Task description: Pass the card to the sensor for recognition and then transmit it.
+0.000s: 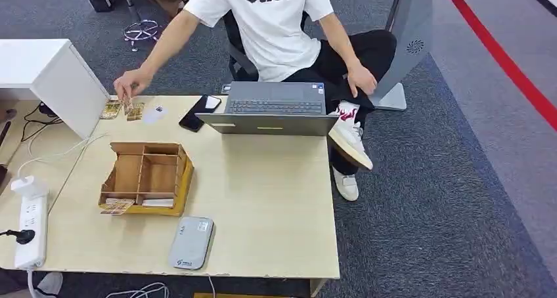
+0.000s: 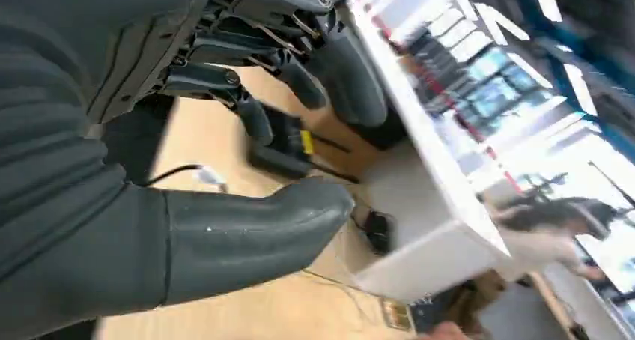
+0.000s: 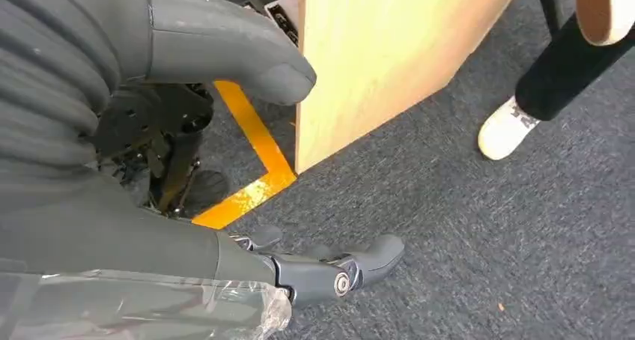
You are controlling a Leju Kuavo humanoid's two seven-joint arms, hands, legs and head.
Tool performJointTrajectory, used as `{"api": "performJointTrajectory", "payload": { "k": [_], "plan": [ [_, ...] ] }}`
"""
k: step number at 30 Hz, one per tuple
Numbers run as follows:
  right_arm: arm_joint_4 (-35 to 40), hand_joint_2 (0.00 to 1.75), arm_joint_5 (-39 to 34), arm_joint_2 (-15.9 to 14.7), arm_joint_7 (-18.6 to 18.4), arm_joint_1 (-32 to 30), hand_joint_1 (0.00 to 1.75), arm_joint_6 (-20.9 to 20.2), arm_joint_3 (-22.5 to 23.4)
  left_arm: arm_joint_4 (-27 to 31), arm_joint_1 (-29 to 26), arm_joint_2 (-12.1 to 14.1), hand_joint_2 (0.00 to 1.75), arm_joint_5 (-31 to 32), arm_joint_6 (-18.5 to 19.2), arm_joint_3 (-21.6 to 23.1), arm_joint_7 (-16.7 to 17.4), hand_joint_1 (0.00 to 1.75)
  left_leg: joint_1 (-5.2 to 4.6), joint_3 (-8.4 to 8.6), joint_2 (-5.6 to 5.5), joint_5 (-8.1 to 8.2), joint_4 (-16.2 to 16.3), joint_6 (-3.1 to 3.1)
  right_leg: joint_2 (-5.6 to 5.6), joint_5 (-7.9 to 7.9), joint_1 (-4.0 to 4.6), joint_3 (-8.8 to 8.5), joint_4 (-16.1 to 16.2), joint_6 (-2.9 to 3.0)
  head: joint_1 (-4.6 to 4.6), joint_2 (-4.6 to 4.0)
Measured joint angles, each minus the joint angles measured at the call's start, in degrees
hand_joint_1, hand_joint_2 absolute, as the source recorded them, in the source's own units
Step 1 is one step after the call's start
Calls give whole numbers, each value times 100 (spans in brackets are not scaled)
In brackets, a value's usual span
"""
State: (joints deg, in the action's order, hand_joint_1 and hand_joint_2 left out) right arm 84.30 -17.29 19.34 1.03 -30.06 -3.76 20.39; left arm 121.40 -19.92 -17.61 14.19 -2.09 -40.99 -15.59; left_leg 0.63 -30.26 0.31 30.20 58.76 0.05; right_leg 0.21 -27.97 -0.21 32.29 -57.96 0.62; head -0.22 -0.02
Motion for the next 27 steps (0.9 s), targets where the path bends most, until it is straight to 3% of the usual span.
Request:
{"api": "performJointTrajectory", "payload": {
  "k": [3,6,11,12,13,14,18,22,27],
  "plan": [
    [51,175,-11,0,-39,6,175,-28,15,-271,-212,-92,175,-1389,-142,-89,563,175,0,0,0,0,0,0,0,0,0,-1,0,0,-2,0],
    [47,175,104,0,-94,77,175,-220,135,-700,-408,-171,175,-2522,-501,-89,806,175,-1,1,1,1,0,1,1,1,-1,-1,1,-1,-2,0],
    [-37,175,363,0,-131,265,175,-599,385,-1621,-569,-265,175,-3447,-1358,82,1264,175,-3,3,-1,1,0,2,0,2,-3,-3,2,-2,2,0],
    [-67,175,387,0,-136,308,51,-660,435,-1800,-591,-289,175,-3421,-1485,139,1391,175,-4,4,-1,1,0,2,0,2,-4,-3,2,-2,4,0],
    [-100,175,404,0,-138,346,0,-704,481,-1984,-601,-296,175,-3357,-1601,198,1544,56,-5,4,-1,1,0,2,0,2,-5,-3,2,-2,0,0],
    [-133,175,417,0,-138,375,0,-754,525,-2185,-602,-302,175,-3320,-1698,254,1645,0,-4,4,-1,1,0,2,-1,2,-5,-4,2,-2,4,0],
    [-305,175,661,0,-134,531,0,-1007,708,-2815,-602,-335,175,-3300,-1725,444,2372,0,-4,5,-1,1,0,2,0,2,-5,-3,2,-2,0,0],
    [-472,175,909,0,-121,686,0,-1193,901,-3400,-571,-350,175,-2614,-1725,617,3269,0,-4,5,-1,1,0,2,-1,2,-4,-3,2,-2,-2,0],
    [-594,175,955,0,-103,775,0,-1259,1021,-3994,-450,-353,175,-1700,-1705,668,4029,0,-3,5,-2,1,0,2,-2,2,-4,-3,2,-2,-4,0]
  ]
}}
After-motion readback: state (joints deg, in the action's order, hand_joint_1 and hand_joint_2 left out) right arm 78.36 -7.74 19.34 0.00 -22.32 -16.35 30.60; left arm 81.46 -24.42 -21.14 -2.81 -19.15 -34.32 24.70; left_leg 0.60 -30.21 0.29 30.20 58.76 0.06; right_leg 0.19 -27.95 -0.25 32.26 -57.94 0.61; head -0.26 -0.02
